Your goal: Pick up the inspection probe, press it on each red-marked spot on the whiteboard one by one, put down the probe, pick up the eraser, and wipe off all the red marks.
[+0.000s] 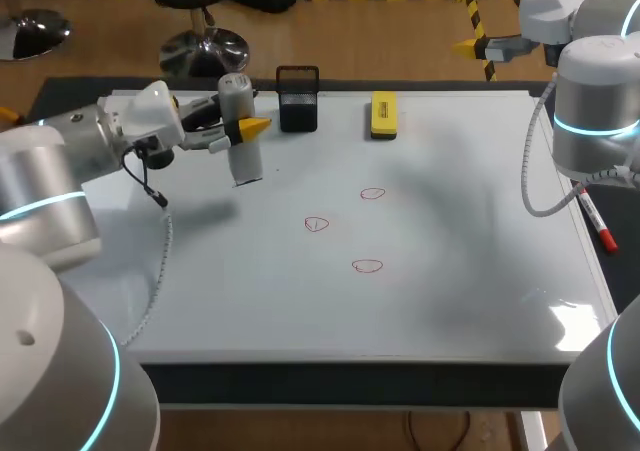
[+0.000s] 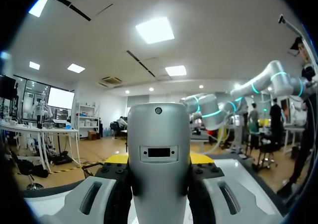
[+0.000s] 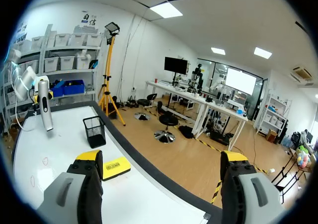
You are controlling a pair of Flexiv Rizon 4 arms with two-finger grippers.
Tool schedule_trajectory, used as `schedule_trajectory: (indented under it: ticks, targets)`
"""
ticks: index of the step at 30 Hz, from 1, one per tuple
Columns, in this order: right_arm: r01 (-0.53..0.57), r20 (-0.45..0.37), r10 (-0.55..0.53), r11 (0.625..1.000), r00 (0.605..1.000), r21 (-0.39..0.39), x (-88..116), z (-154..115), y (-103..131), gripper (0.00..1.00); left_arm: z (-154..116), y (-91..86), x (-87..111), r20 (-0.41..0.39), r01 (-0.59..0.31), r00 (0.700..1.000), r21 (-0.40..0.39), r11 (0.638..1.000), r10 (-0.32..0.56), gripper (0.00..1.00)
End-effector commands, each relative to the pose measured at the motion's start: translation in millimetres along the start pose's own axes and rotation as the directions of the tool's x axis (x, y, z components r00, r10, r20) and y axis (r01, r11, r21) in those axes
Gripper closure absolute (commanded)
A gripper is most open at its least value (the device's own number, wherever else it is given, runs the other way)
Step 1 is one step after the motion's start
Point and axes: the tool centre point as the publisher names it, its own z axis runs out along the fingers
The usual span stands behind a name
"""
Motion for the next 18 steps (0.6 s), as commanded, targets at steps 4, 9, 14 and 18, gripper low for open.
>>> schedule_trajectory:
  ticks: [4, 9, 14, 18]
  targets:
    - [0.000, -0.001, 0.000, 1.000, 1.000, 0.002, -0.4, 0.5, 0.1, 0.00, -3.4, 5.7, -1.5, 0.001, 0.005, 1.000, 0.014, 1.000, -0.005, 1.00]
    - [0.000, -0.001, 0.000, 1.000, 1.000, 0.002, -0.4, 0.5, 0.1, 0.00, -3.7, 6.0, -1.6, 0.010, 0.005, 1.000, 0.010, 1.000, -0.005, 1.00]
    - [0.000, -0.001, 0.000, 1.000, 1.000, 0.002, -0.4, 0.5, 0.1, 0.00, -3.0, 5.4, -2.3, 0.018, 0.017, 1.000, -0.004, 1.000, -0.017, 1.00]
    - [0.000, -0.001, 0.000, 1.000, 1.000, 0.002, -0.4, 0.5, 0.1, 0.00, -3.0, 5.4, -2.3, 0.018, 0.017, 1.000, -0.004, 1.000, -0.017, 1.00]
